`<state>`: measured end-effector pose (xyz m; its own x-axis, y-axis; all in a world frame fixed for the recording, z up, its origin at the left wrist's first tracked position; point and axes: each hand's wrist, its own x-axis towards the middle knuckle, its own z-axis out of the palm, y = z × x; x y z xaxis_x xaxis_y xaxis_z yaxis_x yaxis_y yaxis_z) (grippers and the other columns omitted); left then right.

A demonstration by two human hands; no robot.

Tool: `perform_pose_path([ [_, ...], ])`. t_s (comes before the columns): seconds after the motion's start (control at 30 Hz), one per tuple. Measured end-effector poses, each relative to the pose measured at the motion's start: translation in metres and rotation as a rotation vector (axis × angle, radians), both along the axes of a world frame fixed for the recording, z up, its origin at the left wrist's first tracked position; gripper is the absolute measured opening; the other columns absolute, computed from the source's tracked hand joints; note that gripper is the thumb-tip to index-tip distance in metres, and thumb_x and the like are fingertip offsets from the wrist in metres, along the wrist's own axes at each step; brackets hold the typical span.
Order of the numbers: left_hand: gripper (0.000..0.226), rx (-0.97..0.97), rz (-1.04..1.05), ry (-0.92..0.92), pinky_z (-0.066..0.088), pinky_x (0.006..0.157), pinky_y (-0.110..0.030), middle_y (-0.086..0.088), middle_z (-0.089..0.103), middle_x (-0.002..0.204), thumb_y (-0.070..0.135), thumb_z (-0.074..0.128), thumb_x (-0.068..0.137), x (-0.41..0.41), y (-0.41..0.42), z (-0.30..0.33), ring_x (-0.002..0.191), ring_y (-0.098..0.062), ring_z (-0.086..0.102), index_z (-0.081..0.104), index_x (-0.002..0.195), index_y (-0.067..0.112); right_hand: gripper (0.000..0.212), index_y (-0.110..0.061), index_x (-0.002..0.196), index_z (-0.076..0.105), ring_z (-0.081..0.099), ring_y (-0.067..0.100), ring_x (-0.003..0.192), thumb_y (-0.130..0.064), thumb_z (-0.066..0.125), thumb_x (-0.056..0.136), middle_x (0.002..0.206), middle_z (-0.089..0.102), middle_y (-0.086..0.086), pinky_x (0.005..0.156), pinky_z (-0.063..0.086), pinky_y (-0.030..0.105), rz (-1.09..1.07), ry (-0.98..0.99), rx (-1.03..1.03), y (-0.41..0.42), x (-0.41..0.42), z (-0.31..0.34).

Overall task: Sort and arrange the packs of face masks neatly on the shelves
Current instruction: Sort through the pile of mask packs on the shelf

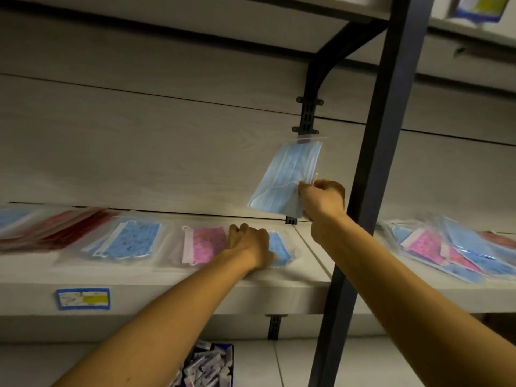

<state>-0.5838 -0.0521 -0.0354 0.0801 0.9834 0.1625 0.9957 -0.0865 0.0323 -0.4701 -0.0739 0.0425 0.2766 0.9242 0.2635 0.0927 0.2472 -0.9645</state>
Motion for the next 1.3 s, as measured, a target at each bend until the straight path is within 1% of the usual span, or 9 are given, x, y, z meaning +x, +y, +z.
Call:
perform_pose_path([
  [0.17, 0.026, 0.143, 0.051, -0.086, 0.030, 0.092, -0.035, -0.004, 0.066, 0.105, 0.031, 0.044, 0.094, 0.009, -0.002, -0.004, 0.107, -0.024, 0.051, 0.065, 0.093, 0.015, 0.006, -0.012, 0.093, 0.052, 0.055, 0.016, 0.078, -0.017, 0.053, 0.097, 0.083, 0.053, 0.000, 0.062, 0.046, 0.021, 0.063, 0.027, 0.023, -0.002, 0.005, 0.000],
  [0.33, 0.022, 0.286, 0.082, -0.391, 0.038, 0.092, -0.031, 0.000, 0.066, 0.111, 0.033, 0.051, 0.093, 0.006, -0.014, 0.006, 0.107, -0.025, 0.056, 0.071, 0.098, 0.025, 0.008, -0.015, 0.089, 0.053, 0.058, 0.022, 0.090, -0.018, 0.054, 0.097, 0.088, 0.057, 0.002, 0.082, 0.051, 0.032, 0.130, 0.049, 0.004, -0.010, 0.007, 0.003],
  [0.47, 0.015, 0.375, 0.068, -0.589, 0.051, 0.085, -0.036, -0.008, 0.066, 0.107, 0.034, 0.056, 0.089, -0.007, -0.025, 0.019, 0.096, -0.033, 0.060, 0.067, 0.091, 0.024, 0.014, -0.013, 0.109, 0.054, 0.058, 0.024, 0.095, -0.018, 0.055, 0.096, 0.093, 0.056, 0.001, 0.092, 0.053, 0.039, 0.176, 0.117, 0.005, -0.014, 0.004, 0.008],
  [0.6, 0.019, 0.462, 0.154, -0.473, 0.049, 0.084, -0.035, -0.013, 0.064, 0.112, 0.026, 0.056, 0.090, -0.045, -0.040, 0.031, 0.102, -0.036, 0.058, 0.064, 0.106, 0.017, 0.009, -0.016, 0.105, 0.049, 0.054, 0.022, 0.095, -0.017, 0.054, 0.097, 0.087, 0.050, -0.003, 0.096, 0.050, 0.041, 0.211, 0.157, 0.002, -0.016, -0.001, 0.009],
  [0.77, 0.013, 0.547, 0.228, -0.310, 0.040, 0.076, -0.034, -0.012, 0.068, 0.100, 0.025, 0.050, 0.095, -0.106, -0.058, 0.039, 0.096, -0.035, 0.059, 0.059, 0.087, 0.020, 0.014, -0.011, 0.110, 0.053, 0.054, 0.024, 0.095, -0.016, 0.054, 0.097, 0.084, 0.049, -0.004, 0.094, 0.051, 0.042, 0.189, 0.128, 0.001, -0.010, -0.012, 0.000],
  [0.93, 0.017, 0.554, 0.295, -0.240, 0.041, 0.080, -0.035, -0.011, 0.068, 0.098, 0.026, 0.049, 0.097, -0.165, -0.072, 0.037, 0.096, -0.034, 0.060, 0.063, 0.091, 0.019, 0.030, -0.006, 0.123, 0.053, 0.055, 0.026, 0.092, -0.019, 0.056, 0.096, 0.102, 0.056, 0.009, 0.075, 0.047, 0.033, 0.152, 0.062, -0.023, -0.002, -0.025, -0.010],
  [1.1, 0.018, 0.475, 0.311, -0.139, 0.042, 0.083, -0.034, -0.004, 0.067, 0.093, 0.024, 0.047, 0.097, -0.209, -0.075, 0.026, 0.092, -0.029, 0.059, 0.060, 0.086, 0.026, 0.012, -0.008, 0.106, 0.053, 0.050, 0.016, 0.066, -0.015, 0.054, 0.097, 0.077, 0.051, 0.002, 0.057, 0.040, 0.025, 0.125, 0.038, -0.010, 0.004, -0.035, -0.015],
  [1.2, 0.018, 0.413, 0.306, -0.093, 0.042, 0.086, -0.035, -0.002, 0.068, 0.093, 0.022, 0.047, 0.097, -0.227, -0.073, 0.019, 0.089, -0.025, 0.059, 0.061, 0.086, 0.026, 0.022, -0.005, 0.115, 0.056, 0.058, 0.023, 0.082, -0.017, 0.056, 0.096, 0.093, 0.059, 0.009, 0.079, 0.052, 0.035, 0.085, 0.000, -0.028, 0.006, -0.040, -0.019],
  [1.3, 0.020, 0.308, 0.282, -0.104, 0.045, 0.089, -0.036, 0.000, 0.068, 0.100, 0.025, 0.045, 0.098, -0.240, -0.070, 0.015, 0.094, -0.022, 0.060, 0.066, 0.098, 0.026, 0.033, -0.005, 0.124, 0.054, 0.060, 0.030, 0.100, -0.019, 0.059, 0.095, 0.113, 0.060, 0.014, 0.095, 0.051, 0.045, 0.031, -0.010, -0.058, 0.008, -0.044, -0.023],
])
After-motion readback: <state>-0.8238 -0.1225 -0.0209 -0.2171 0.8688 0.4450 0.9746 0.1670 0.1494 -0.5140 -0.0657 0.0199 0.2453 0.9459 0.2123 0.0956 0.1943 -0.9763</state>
